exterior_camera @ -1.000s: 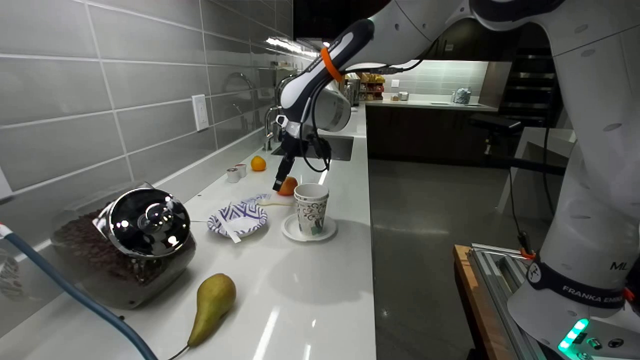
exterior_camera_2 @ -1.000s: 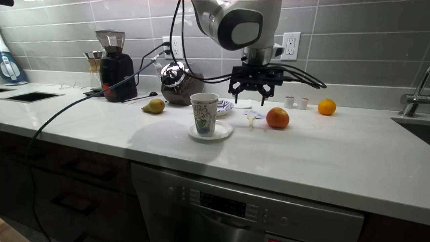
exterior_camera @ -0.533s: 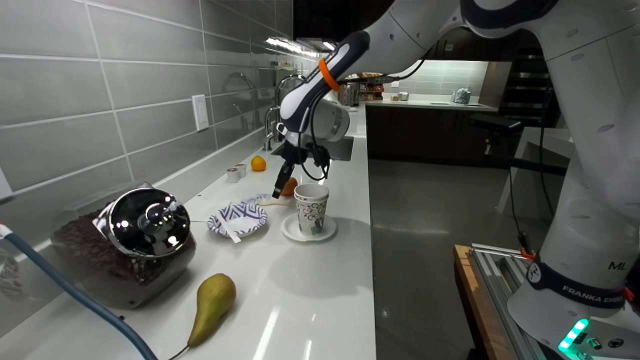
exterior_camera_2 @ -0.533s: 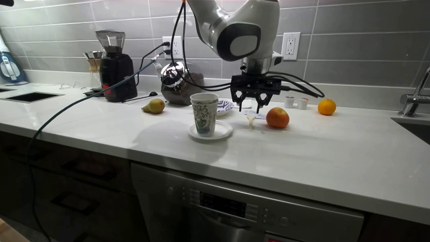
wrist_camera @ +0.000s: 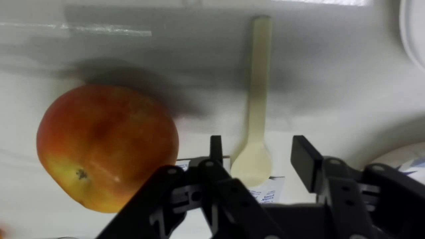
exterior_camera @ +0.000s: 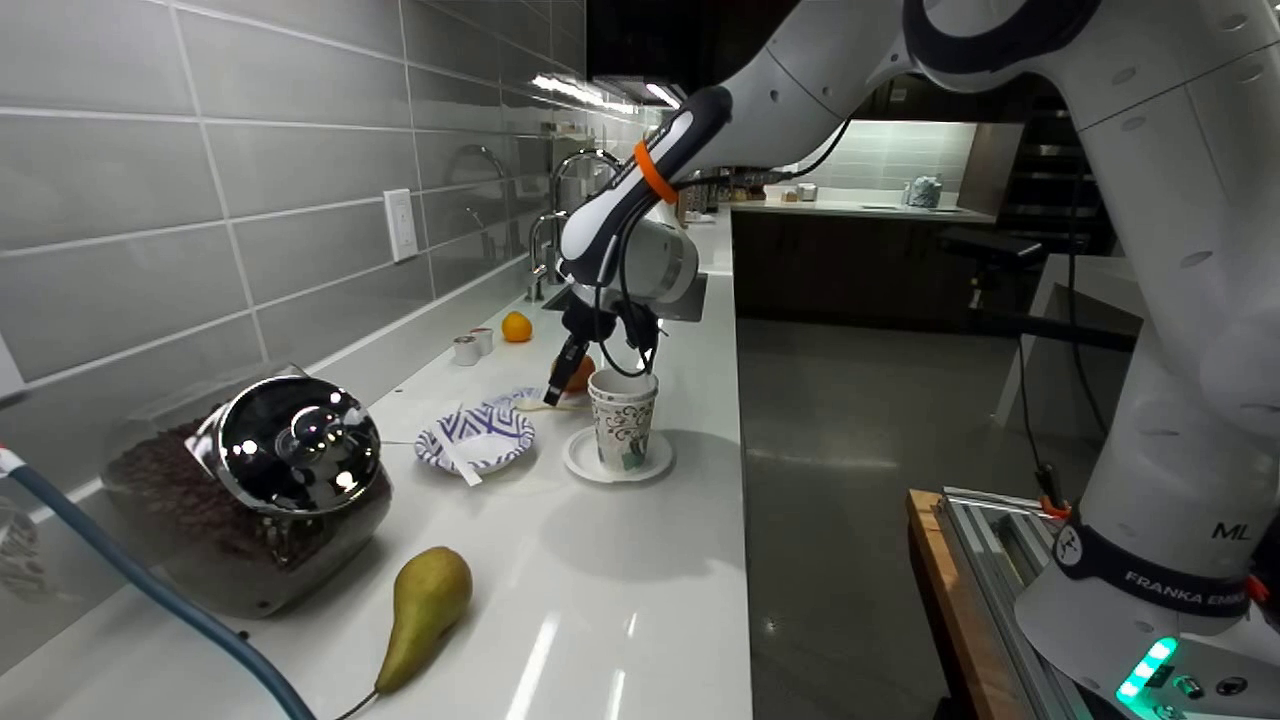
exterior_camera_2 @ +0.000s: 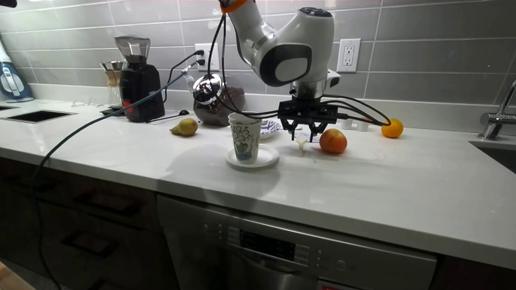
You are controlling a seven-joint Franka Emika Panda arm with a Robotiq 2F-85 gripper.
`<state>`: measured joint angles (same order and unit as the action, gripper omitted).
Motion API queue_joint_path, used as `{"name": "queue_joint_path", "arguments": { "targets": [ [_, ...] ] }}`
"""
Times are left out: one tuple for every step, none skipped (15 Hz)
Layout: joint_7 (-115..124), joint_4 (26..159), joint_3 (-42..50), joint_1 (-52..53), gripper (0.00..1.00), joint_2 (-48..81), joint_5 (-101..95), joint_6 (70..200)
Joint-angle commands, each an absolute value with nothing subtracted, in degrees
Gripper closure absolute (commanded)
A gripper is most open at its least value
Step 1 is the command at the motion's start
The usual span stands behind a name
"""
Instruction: Put the spoon inside the bowl
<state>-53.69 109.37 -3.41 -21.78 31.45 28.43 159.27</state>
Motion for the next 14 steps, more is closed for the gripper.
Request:
{"name": "queue_joint_path", "arguments": {
  "targets": [
    [-52.8, 109.6, -5.8, -23.8, 0.72, 32.9, 26.5, 161.8],
    [-52.7, 109.7, -6.1, -24.0, 0.75, 33.1, 26.3, 161.9],
    [-52.7, 109.7, -6.4, -24.2, 0.75, 33.2, 26.1, 162.1],
    [-52.5, 109.9, -6.5, -24.4, 0.77, 33.2, 25.9, 162.0],
    [-52.3, 110.0, -6.5, -24.3, 0.86, 33.3, 25.6, 162.0],
    [-52.1, 110.2, -6.4, -24.2, 0.92, 33.0, 25.1, 162.0],
    [-52.2, 110.7, -6.4, -24.0, 0.95, 32.3, 24.7, 161.9],
    [-52.2, 111.2, -6.5, -23.9, 1.00, 31.6, 24.2, 161.9],
    [-52.3, 111.9, -6.6, -23.7, 0.96, 30.6, 23.6, 161.9],
    [-52.4, 112.5, -6.7, -23.4, 0.95, 29.4, 22.9, 162.0],
    [-52.5, 113.3, -6.6, -22.9, 0.96, 28.3, 21.9, 162.3],
    [-52.7, 113.9, -6.6, -22.4, 0.96, 27.1, 20.5, 162.1],
    [-52.4, 114.5, -6.0, -21.5, 0.96, 25.9, 18.6, 161.7],
    [-51.8, 115.0, -5.0, -20.3, 0.96, 24.7, 16.3, 160.6]
  ]
}}
